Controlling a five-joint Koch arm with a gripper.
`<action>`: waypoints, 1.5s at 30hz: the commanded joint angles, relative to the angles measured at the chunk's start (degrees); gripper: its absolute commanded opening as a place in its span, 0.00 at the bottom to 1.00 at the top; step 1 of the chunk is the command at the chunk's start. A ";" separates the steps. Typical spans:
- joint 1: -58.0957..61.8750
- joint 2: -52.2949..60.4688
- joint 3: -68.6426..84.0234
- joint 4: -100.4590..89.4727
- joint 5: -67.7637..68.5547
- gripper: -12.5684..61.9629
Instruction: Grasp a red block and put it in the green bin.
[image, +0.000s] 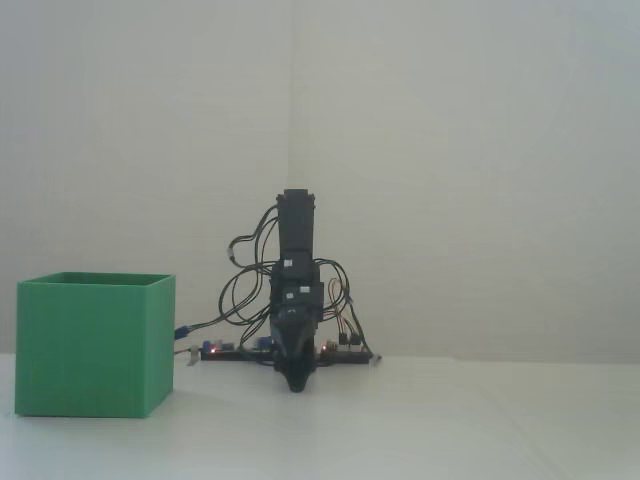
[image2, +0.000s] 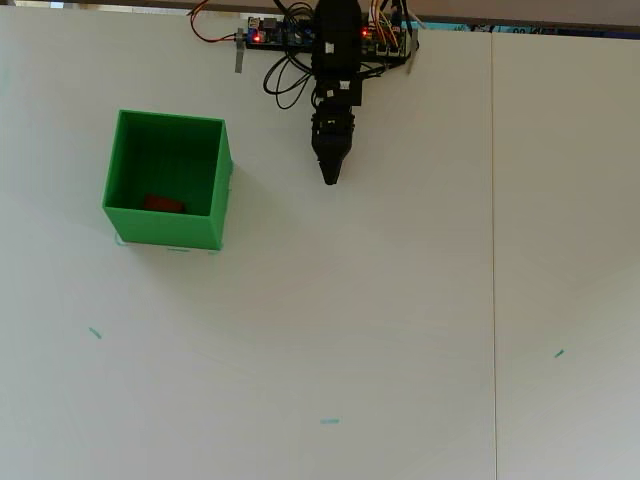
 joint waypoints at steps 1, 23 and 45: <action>-0.26 4.66 3.43 3.34 -0.09 0.63; 0.18 4.75 3.43 4.31 -0.53 0.63; 0.09 4.75 3.43 4.31 -0.53 0.63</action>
